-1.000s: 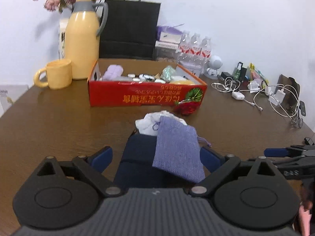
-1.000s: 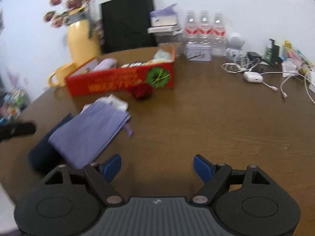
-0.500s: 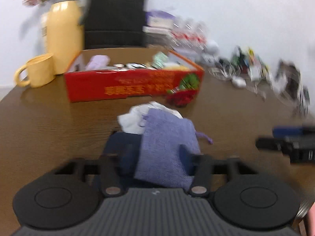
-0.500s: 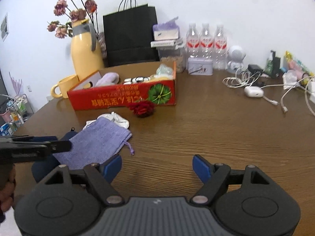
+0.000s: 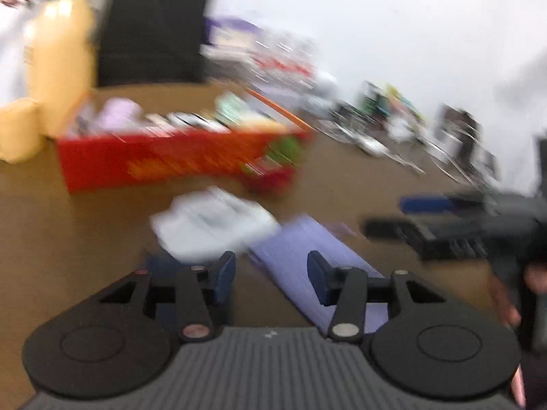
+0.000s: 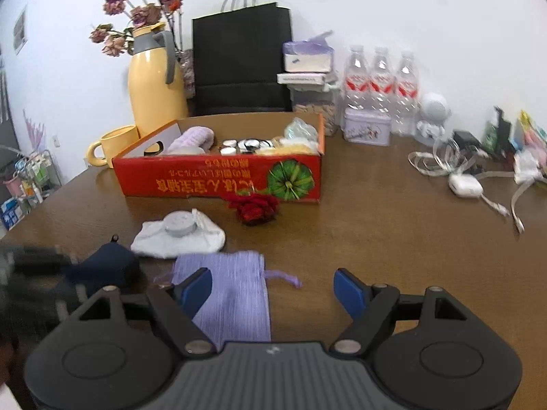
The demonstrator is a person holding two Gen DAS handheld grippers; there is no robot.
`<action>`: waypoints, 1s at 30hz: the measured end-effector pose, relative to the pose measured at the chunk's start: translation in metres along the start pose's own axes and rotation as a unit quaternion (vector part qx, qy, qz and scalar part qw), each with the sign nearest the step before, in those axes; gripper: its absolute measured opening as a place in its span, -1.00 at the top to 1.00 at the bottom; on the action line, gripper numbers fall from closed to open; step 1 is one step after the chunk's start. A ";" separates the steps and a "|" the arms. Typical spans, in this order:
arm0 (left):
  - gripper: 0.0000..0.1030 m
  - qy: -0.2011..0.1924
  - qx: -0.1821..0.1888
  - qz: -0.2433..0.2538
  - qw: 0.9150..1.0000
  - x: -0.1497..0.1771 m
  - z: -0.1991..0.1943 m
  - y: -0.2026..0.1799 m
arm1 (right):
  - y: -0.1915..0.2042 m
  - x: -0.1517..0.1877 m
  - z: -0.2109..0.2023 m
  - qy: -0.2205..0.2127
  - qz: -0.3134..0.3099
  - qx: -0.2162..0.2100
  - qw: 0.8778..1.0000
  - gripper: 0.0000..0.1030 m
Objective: Organize objects
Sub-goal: 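Grasp the red rose with the right gripper while the left grasps the white round disc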
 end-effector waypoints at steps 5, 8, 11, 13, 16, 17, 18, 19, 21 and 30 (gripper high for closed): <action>-0.12 0.004 -0.050 0.044 0.998 -0.029 0.050 0.009 | 0.005 -0.032 0.039 -0.008 -0.024 -0.028 0.999 -0.42; -0.32 0.038 -0.055 0.064 0.996 -0.031 0.084 0.007 | 0.006 -0.049 0.076 0.002 -0.030 -0.033 0.999 -0.37; -0.05 0.051 -0.046 0.061 0.996 -0.029 0.094 0.009 | 0.000 -0.056 0.111 0.013 -0.023 -0.021 0.999 -0.25; 0.21 0.048 -0.040 0.056 0.996 -0.031 0.095 0.012 | -0.004 -0.053 0.129 0.023 -0.002 -0.025 0.999 -0.13; 0.22 0.046 -0.034 0.039 0.998 -0.032 0.095 0.016 | 0.000 -0.048 0.143 0.026 0.027 -0.061 0.997 0.13; 0.22 0.045 -0.034 0.039 0.998 -0.032 0.095 0.016 | 0.002 -0.047 0.145 0.026 0.021 -0.057 0.998 0.18; 0.22 0.043 -0.036 0.039 0.998 -0.032 0.095 0.015 | 0.004 -0.047 0.144 0.023 0.009 -0.050 0.998 0.21; 0.22 0.038 -0.042 0.038 0.998 -0.033 0.093 0.015 | 0.006 -0.047 0.143 0.019 0.000 -0.044 0.999 0.31; 0.22 0.024 -0.054 0.035 0.998 -0.037 0.085 0.014 | 0.007 -0.048 0.138 0.013 -0.005 -0.037 0.999 0.39; 0.21 -0.040 -0.072 -0.006 0.997 -0.036 -0.009 0.024 | 0.016 -0.046 0.048 -0.044 0.013 -0.052 0.998 0.42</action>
Point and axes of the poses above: each gripper's, at about its wrist camera, not at the fingertips, and z roughly the way its jaws point, y to its left, x to its underside, the point moved 7 cm from there along z, roughly the way its jaws point, and after that the axes turned 8 degrees about -x, right-handed, at the moved point
